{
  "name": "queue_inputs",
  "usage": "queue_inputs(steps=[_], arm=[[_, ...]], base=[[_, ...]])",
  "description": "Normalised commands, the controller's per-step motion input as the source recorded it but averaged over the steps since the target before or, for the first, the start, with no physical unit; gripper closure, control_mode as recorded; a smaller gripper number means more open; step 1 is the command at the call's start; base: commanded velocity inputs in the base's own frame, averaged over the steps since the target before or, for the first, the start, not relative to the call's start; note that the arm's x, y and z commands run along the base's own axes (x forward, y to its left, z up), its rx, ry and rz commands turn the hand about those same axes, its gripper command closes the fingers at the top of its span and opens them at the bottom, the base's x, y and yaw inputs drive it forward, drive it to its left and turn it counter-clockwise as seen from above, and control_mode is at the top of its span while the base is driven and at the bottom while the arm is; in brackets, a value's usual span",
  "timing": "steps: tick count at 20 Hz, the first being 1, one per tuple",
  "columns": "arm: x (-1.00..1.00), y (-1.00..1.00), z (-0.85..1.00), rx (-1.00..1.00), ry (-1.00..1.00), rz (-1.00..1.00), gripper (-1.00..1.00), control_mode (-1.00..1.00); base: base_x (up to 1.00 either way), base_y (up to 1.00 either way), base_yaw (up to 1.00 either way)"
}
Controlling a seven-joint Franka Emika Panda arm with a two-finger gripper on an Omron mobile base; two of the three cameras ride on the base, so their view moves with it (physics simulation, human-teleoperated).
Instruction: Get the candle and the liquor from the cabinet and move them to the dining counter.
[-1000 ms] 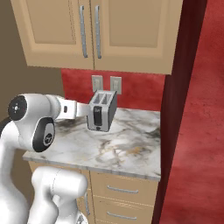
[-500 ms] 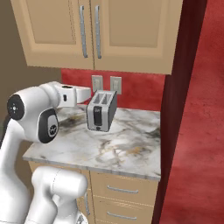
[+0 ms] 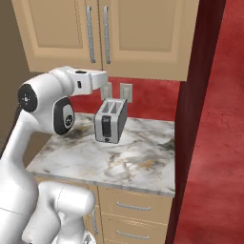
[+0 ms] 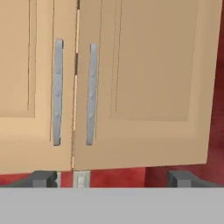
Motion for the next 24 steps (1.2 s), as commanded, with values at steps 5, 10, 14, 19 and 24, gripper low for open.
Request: queue_inputs(steps=[5, 10, 14, 19, 24], arm=[[0.22, -0.06, -0.07, 0.0, 0.0, 0.0, -1.0, -1.0], [0.24, -0.25, -0.01, -0.01, -0.09, 0.02, -1.0, -1.0], [0.18, -0.19, 0.08, -0.02, -0.12, 0.1, -1.0, -1.0], [0.27, 0.0, 0.12, -0.02, -0.02, 0.15, -1.0, -1.0], [0.43, 0.0, 0.24, -0.04, 0.0, 0.13, -1.0, -1.0]], base=[[0.0, 0.0, 0.0], [0.0, 0.0, 0.0], [0.0, 0.0, 0.0], [0.0, 0.0, 0.0], [0.0, 0.0, 0.0]])
